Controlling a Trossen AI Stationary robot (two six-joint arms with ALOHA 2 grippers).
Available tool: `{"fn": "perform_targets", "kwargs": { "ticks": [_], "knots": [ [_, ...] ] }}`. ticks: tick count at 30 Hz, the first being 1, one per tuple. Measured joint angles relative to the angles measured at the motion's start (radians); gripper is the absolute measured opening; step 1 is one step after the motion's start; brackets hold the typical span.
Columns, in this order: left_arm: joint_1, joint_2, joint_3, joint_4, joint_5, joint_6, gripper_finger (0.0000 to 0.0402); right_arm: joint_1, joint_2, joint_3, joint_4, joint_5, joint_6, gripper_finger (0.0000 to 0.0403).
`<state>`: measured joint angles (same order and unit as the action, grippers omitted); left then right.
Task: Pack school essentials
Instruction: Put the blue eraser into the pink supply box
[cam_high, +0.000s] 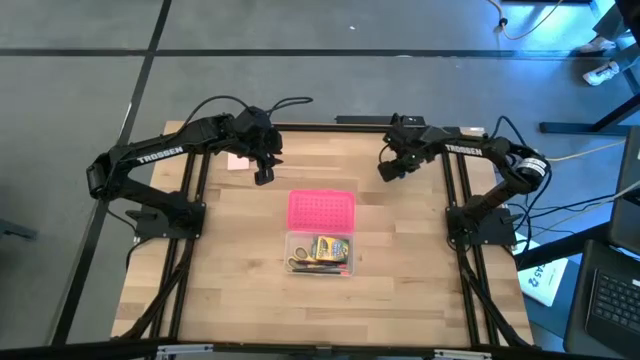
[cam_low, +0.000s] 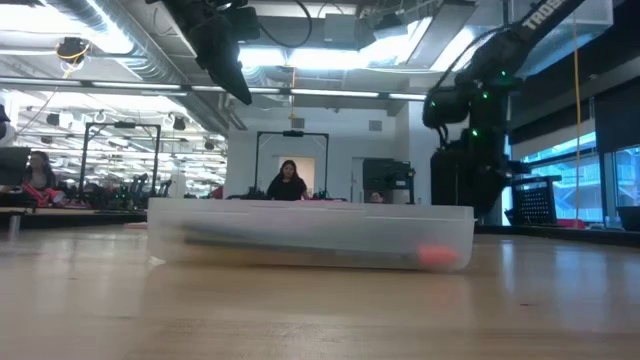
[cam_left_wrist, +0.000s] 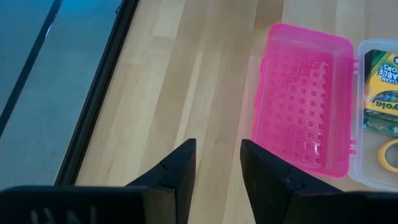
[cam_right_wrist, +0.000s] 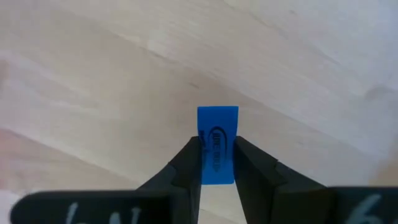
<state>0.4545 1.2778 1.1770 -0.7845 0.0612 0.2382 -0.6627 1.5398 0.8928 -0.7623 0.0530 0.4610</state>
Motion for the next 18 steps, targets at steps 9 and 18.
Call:
{"fn": "perform_targets", "kwargs": {
  "ticks": [9, 18],
  "knots": [
    [-0.004, 0.0, 0.0, -0.039, 0.009, -0.004, 0.0119, 0.234, -0.001, 0.123, -0.004, 0.01, 0.0, 0.0082],
    [-0.043, 0.0, 0.0, -0.053, 0.011, -0.046, 0.0119, 0.493, -0.001, 0.208, 0.083, -0.001, -0.052, 0.0082]
  ]
}}
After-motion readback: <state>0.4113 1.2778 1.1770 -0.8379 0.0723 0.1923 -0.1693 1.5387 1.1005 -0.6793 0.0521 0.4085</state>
